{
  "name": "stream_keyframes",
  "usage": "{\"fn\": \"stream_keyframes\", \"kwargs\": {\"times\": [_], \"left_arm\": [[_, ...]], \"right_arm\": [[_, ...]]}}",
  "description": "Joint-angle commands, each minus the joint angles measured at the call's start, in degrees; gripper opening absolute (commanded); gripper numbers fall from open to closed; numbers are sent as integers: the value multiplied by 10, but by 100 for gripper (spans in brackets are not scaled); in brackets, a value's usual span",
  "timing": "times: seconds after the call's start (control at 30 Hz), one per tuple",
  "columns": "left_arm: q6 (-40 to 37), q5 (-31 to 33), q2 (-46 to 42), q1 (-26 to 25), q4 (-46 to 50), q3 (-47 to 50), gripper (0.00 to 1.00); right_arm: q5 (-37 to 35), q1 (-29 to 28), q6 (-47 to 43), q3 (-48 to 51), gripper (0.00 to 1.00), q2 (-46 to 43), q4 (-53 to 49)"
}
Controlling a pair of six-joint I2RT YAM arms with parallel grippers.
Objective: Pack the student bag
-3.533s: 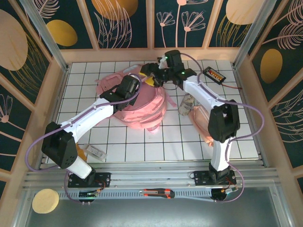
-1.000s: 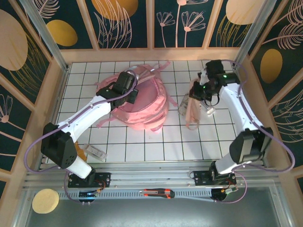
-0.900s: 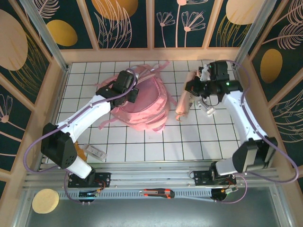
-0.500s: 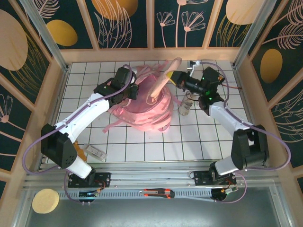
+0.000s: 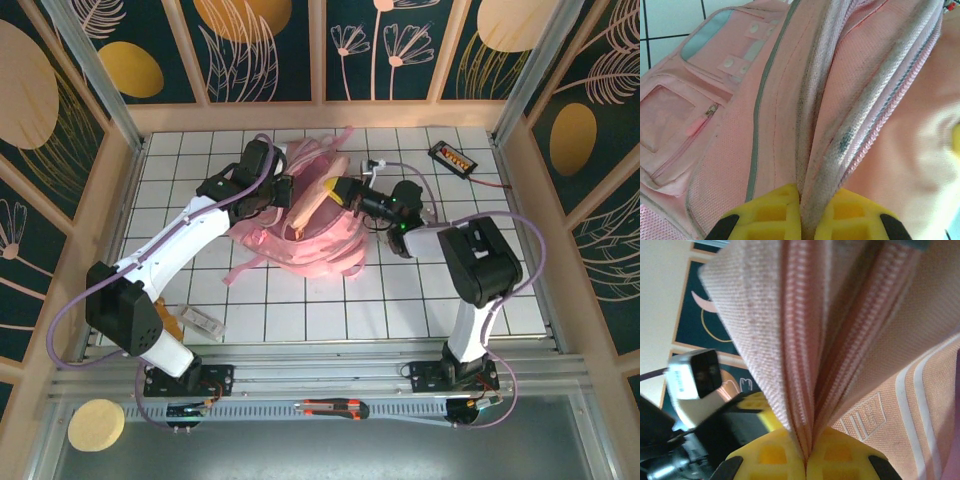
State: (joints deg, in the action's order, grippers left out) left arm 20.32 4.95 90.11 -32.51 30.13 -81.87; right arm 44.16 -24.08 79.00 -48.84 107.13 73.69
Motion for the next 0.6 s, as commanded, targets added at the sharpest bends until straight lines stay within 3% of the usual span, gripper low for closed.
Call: {"fn": "stream_keyframes", "kwargs": {"times": [0.0, 0.13, 0.2, 0.27, 0.37, 0.57], "left_arm": [[20, -20, -25, 1, -104, -24, 0], [15, -22, -23, 1, -102, -27, 0], [9, -23, -20, 1, -99, -28, 0], [5, -26, -18, 1, -100, -29, 0], [-2, -40, -17, 1, -108, -23, 0], [-20, -91, -1, 1, -119, -22, 0]], "right_arm": [[-14, -10, 25, -10, 0, 36, 63], [-12, -9, 30, -10, 0, 53, -55], [-10, -10, -40, -32, 0, 34, -229], [-23, -10, -128, -71, 9, 24, -402], [-32, -10, -194, -135, 11, 39, -538], [-41, -18, -220, -250, 11, 118, -616]]}}
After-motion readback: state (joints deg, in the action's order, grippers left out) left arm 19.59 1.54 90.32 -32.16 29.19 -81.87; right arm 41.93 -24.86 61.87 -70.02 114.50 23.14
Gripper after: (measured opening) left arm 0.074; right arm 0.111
